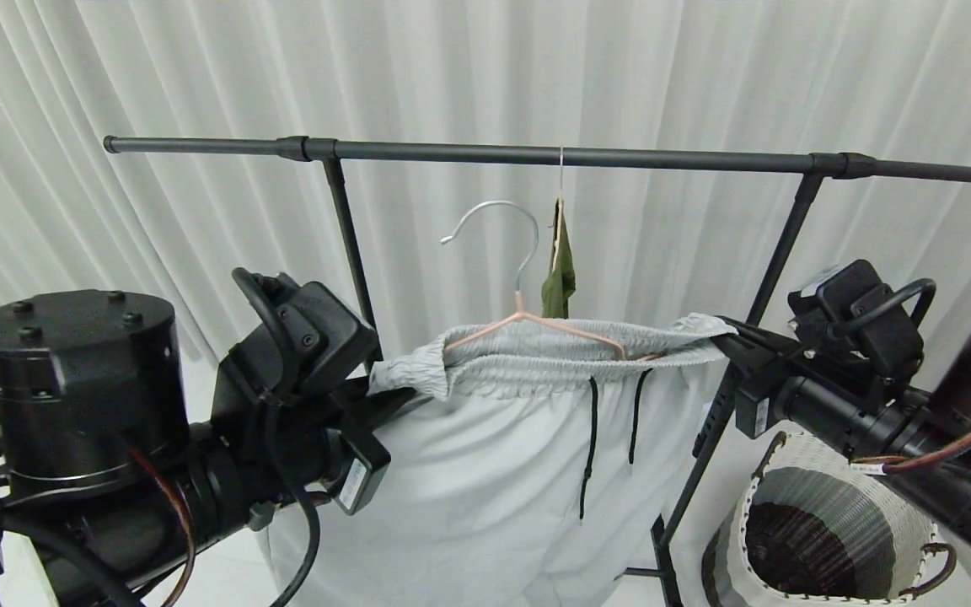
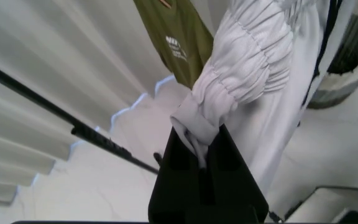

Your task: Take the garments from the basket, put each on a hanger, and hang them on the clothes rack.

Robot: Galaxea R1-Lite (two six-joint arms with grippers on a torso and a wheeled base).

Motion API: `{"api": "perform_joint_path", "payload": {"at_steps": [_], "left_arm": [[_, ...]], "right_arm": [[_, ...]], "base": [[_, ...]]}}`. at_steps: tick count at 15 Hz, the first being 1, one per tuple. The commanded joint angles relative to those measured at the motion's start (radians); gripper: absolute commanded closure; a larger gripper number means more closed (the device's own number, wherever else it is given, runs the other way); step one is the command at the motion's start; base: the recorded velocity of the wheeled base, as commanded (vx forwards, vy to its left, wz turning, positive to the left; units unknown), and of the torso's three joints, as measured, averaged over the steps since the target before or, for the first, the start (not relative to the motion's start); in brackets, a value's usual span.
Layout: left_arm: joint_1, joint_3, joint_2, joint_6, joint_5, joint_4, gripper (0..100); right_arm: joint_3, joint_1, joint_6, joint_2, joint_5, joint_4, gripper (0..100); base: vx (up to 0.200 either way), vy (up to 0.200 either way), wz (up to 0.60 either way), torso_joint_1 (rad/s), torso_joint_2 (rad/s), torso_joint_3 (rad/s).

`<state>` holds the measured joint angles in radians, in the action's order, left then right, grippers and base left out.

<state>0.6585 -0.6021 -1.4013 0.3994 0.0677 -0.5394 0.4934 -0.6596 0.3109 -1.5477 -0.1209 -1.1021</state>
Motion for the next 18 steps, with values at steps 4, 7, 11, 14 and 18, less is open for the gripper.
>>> {"api": "perform_joint_path", "payload": {"at_steps": [4, 7, 11, 14, 18], "left_arm": [[0.026, -0.053, -0.038, 0.001, 0.011, -0.036, 100], [0.030, -0.096, -0.076, -0.001, 0.043, -0.090, 100], [0.058, -0.108, -0.087, -0.001, 0.070, -0.136, 100], [0.061, -0.116, -0.087, -0.002, 0.072, -0.137, 100], [0.061, -0.133, -0.082, -0.004, 0.072, -0.140, 100]], "right_arm": [[0.020, -0.109, 0.047, -0.002, 0.000, 0.002, 100], [0.020, -0.121, 0.071, -0.003, -0.002, 0.004, 100], [0.020, -0.121, 0.074, -0.003, -0.006, 0.007, 100], [0.016, -0.121, 0.073, 0.021, -0.006, 0.064, 100], [0.010, -0.117, 0.071, 0.060, -0.003, 0.122, 0]], "base": [[0.000, 0.000, 0.00, 0.000, 0.00, 0.000], [0.000, 0.000, 0.00, 0.000, 0.00, 0.000], [0.000, 0.000, 0.00, 0.000, 0.00, 0.000], [0.000, 0.000, 0.00, 0.000, 0.00, 0.000], [0.000, 0.000, 0.00, 0.000, 0.00, 0.000]]}}
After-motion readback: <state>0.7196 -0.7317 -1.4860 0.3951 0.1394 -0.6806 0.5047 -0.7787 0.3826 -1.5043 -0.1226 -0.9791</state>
